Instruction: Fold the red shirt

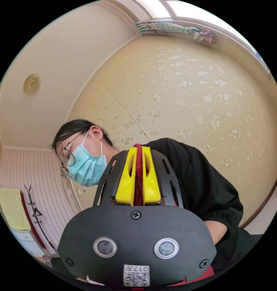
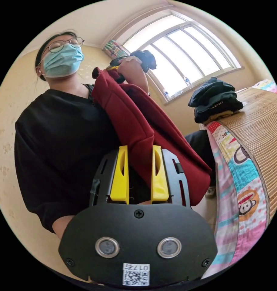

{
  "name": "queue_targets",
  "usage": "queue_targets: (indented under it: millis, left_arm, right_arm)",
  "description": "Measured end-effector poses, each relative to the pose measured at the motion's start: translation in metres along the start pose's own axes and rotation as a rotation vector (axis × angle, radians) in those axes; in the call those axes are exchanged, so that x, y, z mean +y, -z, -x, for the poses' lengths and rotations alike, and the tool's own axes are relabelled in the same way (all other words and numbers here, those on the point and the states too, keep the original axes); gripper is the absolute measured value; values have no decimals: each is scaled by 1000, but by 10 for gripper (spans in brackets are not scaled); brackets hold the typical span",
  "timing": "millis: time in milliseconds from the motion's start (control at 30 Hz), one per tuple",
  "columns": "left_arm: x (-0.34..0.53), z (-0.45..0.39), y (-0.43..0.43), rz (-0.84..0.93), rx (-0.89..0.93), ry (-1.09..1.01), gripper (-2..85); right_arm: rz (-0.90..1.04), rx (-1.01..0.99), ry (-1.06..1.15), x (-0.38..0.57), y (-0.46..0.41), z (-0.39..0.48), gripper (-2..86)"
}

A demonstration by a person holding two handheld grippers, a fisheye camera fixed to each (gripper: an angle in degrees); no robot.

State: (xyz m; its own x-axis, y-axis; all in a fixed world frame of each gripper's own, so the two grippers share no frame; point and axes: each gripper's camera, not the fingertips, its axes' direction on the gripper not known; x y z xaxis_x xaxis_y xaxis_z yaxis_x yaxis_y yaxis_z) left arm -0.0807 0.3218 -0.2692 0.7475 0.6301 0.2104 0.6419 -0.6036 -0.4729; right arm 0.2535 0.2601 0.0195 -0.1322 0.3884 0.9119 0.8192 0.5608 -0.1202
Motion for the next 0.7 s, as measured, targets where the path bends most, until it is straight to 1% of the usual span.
queue_targets:
  millis: [100,133,167,200,233,267,300,367,400,467,500,567,600,667,700]
  left_arm:
    - [4,6,5,-15,-29,7,9]
    - [3,6,5,-1,-48,4,9]
    - [1,6,5,15,-63,-4,9]
    - [0,7,6,22,-71,-7,9]
    - [-1,8,8,35,-93,-7,9]
    - [-2,10,12,46,-129,-2,9]
    - [-2,11,15,51,-153,2,9]
    - [-2,19,29,61,-260,32,9]
    - [-2,21,33,66,-298,46,10]
    - [-4,28,53,137,-494,115,10]
    - [-5,29,58,162,-551,137,11]
    - [-10,30,84,243,-800,244,13]
    - [-11,31,91,257,-863,275,14]
    - [-12,37,108,317,-1053,360,15]
    - [-12,39,109,335,-1081,360,15]
  right_arm:
    - [29,44,33,2,-13,-5,59]
    - [32,120,12,1,-14,-6,50]
    - [2,222,-5,0,-9,-5,46]
    - [-18,274,-10,-1,-5,-3,45]
    - [-69,383,-13,-4,4,3,43]
    - [-130,499,-18,-7,14,12,41]
    - [-156,552,-19,-10,19,17,40]
    - [-209,788,-10,-28,24,41,38]
    - [-216,852,-12,-33,23,48,38]
    - [-252,1142,-39,-57,20,72,37]
    - [-265,1216,-51,-62,20,78,37]
    - [-324,1462,-108,-81,26,100,36]
    - [-344,1504,-121,-84,28,105,35]
    - [-465,1587,-119,-90,33,127,35]
    - [-495,1598,-113,-92,33,132,35]
